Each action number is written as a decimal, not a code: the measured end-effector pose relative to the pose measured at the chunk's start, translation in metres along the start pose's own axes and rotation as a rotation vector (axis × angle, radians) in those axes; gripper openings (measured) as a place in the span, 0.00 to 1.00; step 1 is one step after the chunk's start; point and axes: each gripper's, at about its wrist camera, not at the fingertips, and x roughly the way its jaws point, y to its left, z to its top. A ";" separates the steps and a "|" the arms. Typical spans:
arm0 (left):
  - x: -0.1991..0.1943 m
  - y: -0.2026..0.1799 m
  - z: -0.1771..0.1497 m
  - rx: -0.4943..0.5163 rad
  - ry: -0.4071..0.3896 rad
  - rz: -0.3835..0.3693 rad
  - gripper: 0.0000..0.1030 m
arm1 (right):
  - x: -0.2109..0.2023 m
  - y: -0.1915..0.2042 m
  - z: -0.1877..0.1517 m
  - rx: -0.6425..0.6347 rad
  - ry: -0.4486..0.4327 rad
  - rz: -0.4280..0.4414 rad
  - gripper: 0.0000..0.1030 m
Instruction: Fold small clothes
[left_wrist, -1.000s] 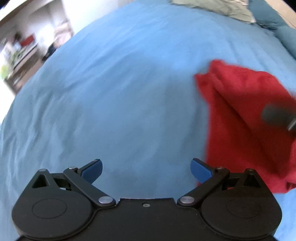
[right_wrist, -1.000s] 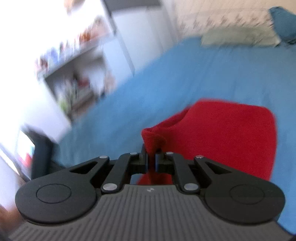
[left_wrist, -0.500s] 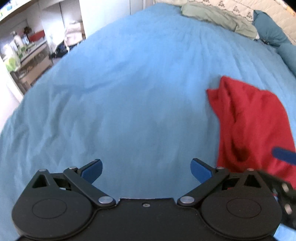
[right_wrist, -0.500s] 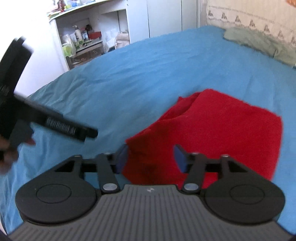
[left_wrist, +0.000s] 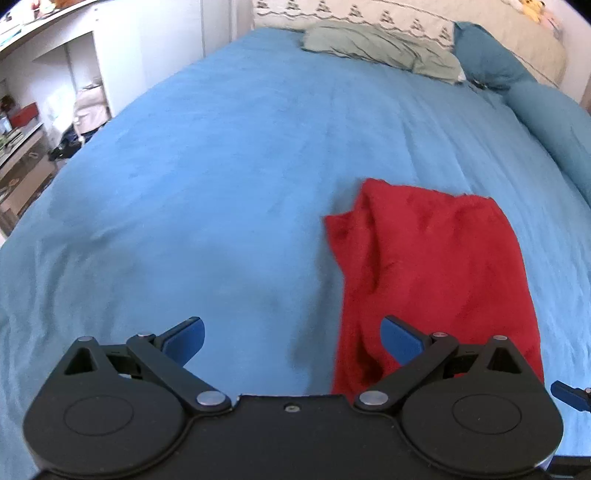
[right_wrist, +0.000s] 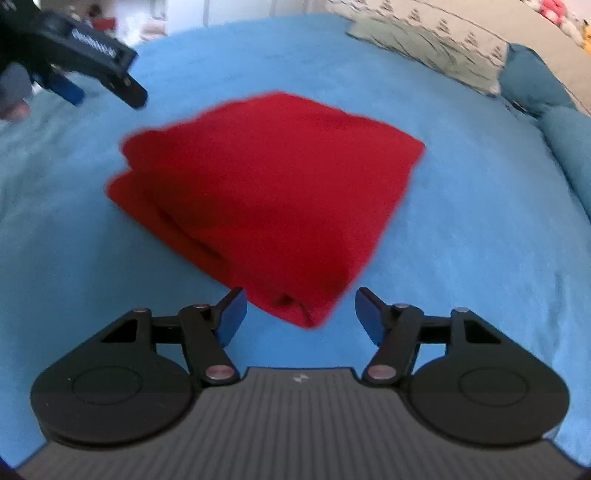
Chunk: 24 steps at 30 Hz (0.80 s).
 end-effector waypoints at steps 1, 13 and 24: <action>0.001 -0.003 0.000 0.003 0.000 -0.003 1.00 | 0.003 -0.001 -0.002 0.007 0.007 -0.019 0.74; 0.006 -0.018 -0.001 0.033 0.018 -0.008 1.00 | -0.004 -0.010 0.006 0.145 -0.077 -0.031 0.23; 0.028 -0.021 -0.027 0.081 0.083 0.032 1.00 | 0.001 -0.054 -0.026 0.416 -0.006 0.023 0.21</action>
